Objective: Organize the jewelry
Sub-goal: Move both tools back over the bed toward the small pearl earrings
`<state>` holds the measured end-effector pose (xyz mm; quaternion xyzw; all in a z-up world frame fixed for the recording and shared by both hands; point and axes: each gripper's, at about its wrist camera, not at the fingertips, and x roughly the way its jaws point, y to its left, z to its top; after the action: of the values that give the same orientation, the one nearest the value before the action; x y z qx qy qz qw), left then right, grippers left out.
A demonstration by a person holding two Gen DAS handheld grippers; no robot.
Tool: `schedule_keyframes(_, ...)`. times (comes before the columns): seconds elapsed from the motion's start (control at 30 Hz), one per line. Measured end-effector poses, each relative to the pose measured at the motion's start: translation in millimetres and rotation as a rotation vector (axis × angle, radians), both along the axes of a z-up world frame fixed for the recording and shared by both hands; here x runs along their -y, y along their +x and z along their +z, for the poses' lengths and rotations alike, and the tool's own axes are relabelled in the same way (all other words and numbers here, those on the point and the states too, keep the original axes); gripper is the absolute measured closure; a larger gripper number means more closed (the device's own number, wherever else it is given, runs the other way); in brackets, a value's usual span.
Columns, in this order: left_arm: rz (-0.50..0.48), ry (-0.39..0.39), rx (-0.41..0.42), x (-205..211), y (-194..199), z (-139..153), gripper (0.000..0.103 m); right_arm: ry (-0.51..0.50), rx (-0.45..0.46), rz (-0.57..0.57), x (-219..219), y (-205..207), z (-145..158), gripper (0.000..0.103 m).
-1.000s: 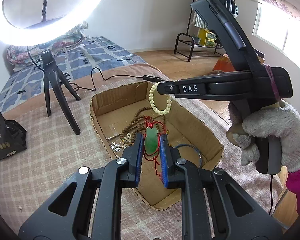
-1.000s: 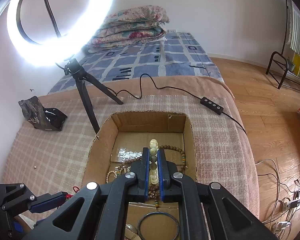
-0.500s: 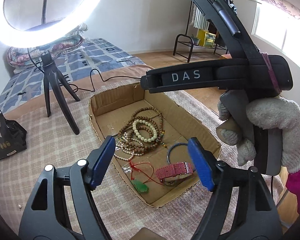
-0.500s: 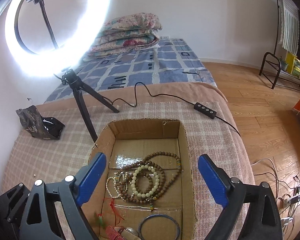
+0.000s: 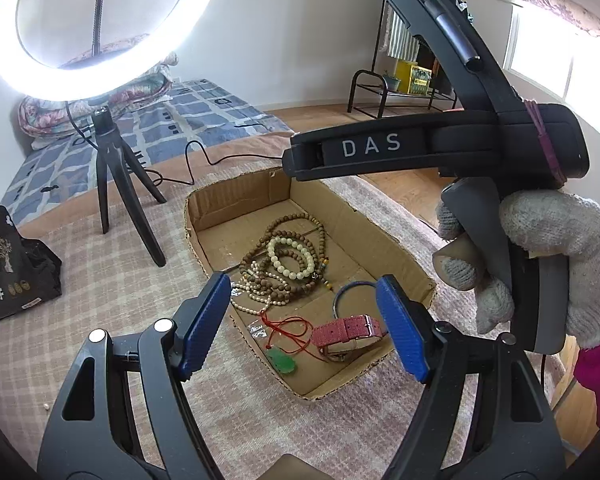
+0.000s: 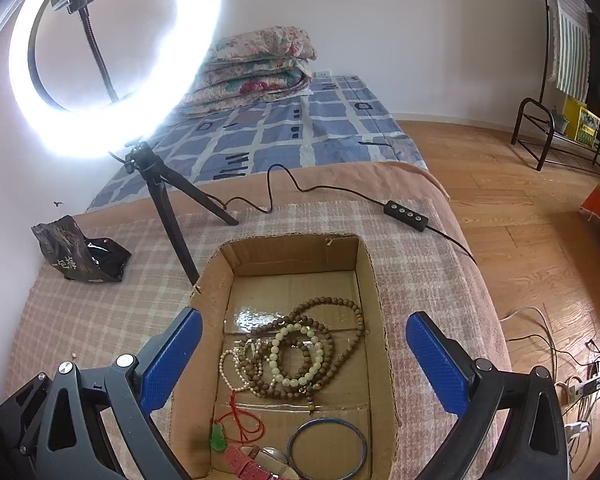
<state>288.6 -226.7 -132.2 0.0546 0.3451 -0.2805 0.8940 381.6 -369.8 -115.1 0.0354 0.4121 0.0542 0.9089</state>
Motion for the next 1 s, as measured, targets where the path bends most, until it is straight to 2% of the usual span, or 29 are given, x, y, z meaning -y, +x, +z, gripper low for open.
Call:
schedule_keyframes(0.6,0.039,-0.029,0.065,-42.7,-32.3,37.8,0.025,-0.006,0.067,-0.007,-12.0,-37.3,44.7,0.000)
schedule_keyframes(1.0,0.135,-0.018,0.084,-102.4,-43.1,35.4,0.026,0.008,0.104,0.033,-37.2,-69.5,55.7,0.000)
